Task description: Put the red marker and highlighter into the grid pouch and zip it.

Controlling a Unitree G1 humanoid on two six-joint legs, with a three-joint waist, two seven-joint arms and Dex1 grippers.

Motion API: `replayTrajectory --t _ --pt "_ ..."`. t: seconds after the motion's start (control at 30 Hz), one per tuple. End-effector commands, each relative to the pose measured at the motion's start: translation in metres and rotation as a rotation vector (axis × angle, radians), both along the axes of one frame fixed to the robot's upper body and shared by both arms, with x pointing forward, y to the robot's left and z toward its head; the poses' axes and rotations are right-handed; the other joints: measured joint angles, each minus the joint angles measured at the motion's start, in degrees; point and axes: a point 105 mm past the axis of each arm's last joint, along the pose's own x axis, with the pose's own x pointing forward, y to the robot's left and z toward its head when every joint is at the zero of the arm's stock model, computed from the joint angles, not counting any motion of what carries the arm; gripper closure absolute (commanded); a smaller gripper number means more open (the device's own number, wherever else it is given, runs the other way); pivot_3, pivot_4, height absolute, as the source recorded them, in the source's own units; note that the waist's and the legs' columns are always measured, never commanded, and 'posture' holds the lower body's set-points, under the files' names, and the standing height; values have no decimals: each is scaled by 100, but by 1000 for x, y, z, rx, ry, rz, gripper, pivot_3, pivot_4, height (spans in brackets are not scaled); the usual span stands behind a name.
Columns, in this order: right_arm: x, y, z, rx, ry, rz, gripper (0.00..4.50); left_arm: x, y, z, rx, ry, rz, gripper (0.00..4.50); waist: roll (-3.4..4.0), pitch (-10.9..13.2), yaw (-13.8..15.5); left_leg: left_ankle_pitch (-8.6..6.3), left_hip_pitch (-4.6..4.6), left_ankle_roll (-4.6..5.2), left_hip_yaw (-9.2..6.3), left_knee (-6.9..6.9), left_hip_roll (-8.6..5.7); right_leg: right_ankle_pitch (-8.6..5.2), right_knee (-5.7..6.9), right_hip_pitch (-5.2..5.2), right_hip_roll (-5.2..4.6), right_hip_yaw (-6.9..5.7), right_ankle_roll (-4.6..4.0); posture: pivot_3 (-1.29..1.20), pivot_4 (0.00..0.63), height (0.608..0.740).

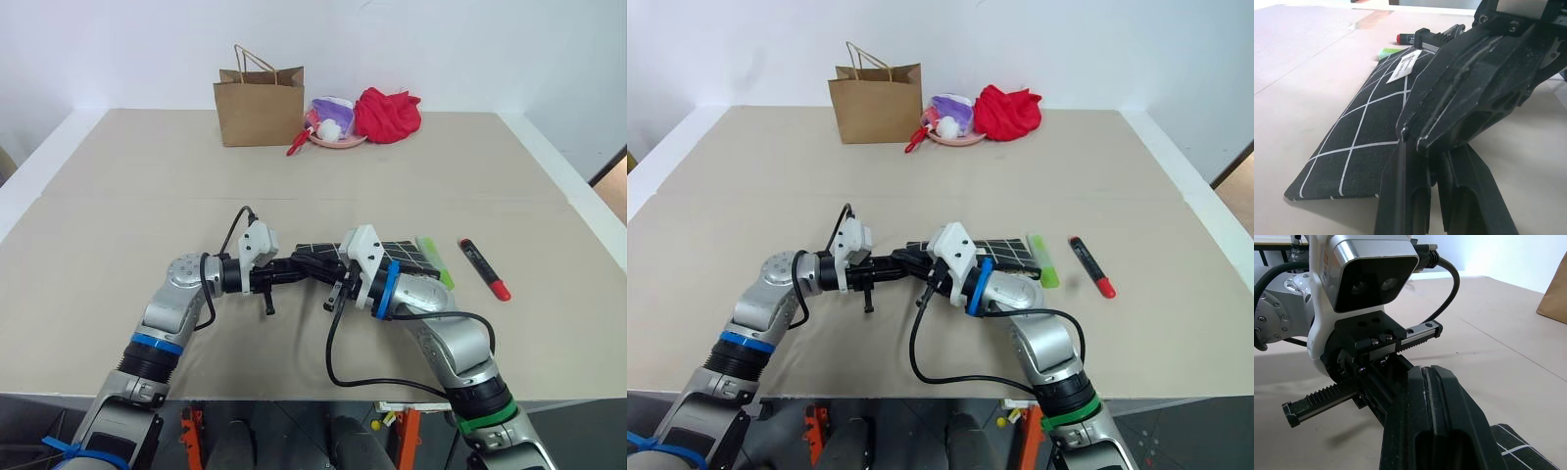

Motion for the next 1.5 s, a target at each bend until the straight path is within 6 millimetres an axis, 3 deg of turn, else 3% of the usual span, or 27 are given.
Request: replayTrajectory --t 0.03,0.4,0.47,0.5,0.6,0.77,0.8,1.0,1.2,1.37,1.5 --pt "0 7 12 27 -28 9 4459 -2 -7 9 -10 -46 -25 4500 0 0 -1 0 0 0 0 0 0 0 0 0 0 0 0 0 150 740" --pt "2 3 6 7 -19 -23 4459 -2 -7 10 -11 -49 -21 4500 0 0 -1 0 -1 0 0 -1 0 0 0 -1 0 0 0 0 150 740" --pt "2 -2 5 13 0 -31 3844 -2 -6 10 -11 -48 -21 4500 0 0 0 0 -1 0 0 -1 0 0 0 -1 0 -1 0 0 150 740" --pt "2 -5 7 10 -18 -42 3744 -3 -6 9 -10 -48 -22 4500 0 0 0 0 -1 0 -1 -1 0 0 0 -1 0 -1 0 0 150 740" --pt "0 -12 11 8 -24 -50 2310 -4 -5 9 -8 -46 -24 4500 0 0 1 0 -2 0 -1 -1 0 0 0 -1 0 0 0 0 150 740" --pt "-7 -37 24 9 -50 -96 691 -3 -3 11 -7 -48 -20 4500 0 0 7 0 -4 0 -1 -4 0 -3 -1 -5 0 0 0 0 150 740" --pt "-9 -42 26 10 -48 -104 143 -3 -2 11 -5 -50 -19 4500 0 1 7 0 -4 0 -1 -4 0 -3 -1 -5 -1 -1 0 0 150 740" --pt "1 -126 47 54 -52 -405 143 -1 5 12 3 -56 -3 4500 0 2 22 0 -8 0 -1 -2 -2 -3 -4 -4 -4 0 1 0 150 740" --pt "6 -213 31 20 -35 -746 143 -1 8 12 8 -60 3 4500 0 2 22 -1 -6 2 -1 -4 -2 -3 -4 -4 -3 0 0 0 150 740" --pt "2 -248 0 -108 5 -887 143 0 9 13 13 -65 4 4500 3 1 5 -1 -3 2 -1 -4 -2 -3 -3 -4 -3 0 0 0 150 740" --pt "4 -252 -14 -101 38 -929 143 0 9 14 18 -71 0 4500 5 2 -10 -1 -1 2 0 -3 -2 0 -3 -3 -2 0 -1 0 150 740"
